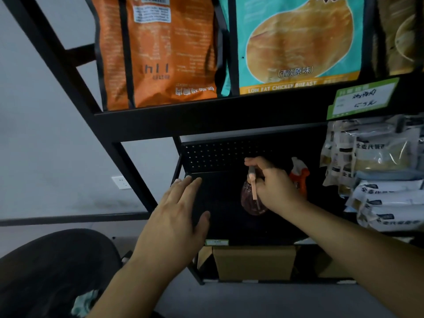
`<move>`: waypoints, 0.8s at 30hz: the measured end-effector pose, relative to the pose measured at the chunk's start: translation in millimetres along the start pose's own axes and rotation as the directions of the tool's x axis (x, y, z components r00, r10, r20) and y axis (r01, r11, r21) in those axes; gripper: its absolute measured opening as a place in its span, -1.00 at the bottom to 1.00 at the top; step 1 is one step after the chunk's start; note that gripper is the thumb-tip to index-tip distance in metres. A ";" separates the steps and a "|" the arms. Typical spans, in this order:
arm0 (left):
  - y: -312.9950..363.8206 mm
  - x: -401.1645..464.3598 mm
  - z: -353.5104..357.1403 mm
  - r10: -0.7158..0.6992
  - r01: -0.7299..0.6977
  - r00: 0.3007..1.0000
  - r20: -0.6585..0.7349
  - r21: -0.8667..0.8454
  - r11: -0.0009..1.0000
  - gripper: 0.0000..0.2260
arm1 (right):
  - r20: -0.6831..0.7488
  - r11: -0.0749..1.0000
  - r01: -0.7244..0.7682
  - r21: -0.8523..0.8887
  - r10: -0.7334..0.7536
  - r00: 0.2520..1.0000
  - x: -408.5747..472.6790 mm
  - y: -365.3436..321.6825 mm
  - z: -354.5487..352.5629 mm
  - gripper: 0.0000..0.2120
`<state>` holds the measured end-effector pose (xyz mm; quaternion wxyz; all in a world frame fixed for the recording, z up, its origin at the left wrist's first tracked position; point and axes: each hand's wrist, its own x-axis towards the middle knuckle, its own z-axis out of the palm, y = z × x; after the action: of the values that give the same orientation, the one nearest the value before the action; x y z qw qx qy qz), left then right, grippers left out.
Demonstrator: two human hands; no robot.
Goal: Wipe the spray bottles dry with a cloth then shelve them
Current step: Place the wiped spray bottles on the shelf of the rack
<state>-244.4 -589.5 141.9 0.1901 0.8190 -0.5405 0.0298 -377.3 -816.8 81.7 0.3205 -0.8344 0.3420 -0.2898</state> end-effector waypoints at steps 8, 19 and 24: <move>-5.8 10.2 5.1 0.013 -0.012 1.000 -0.002 0.030 0.999 -0.36 | 0.032 0.999 -0.043 -0.010 0.043 0.999 6.2 12.6 7.0 -0.44; -3.6 9.6 -3.9 0.005 -0.005 1.000 -0.013 0.044 0.999 -0.35 | 0.139 0.991 0.014 -0.135 0.005 0.990 0.8 0.7 -11.4 -0.40; -3.6 -3.6 -19.7 -0.006 0.007 0.999 -0.040 0.032 0.999 -0.34 | 0.197 0.965 0.094 -0.246 -0.045 0.979 -16.3 -18.8 -27.6 -0.31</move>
<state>-239.6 -578.3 158.2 0.1878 0.8230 -0.5334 0.0544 -399.3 -803.2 108.4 0.2317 -0.9039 0.3146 -0.1741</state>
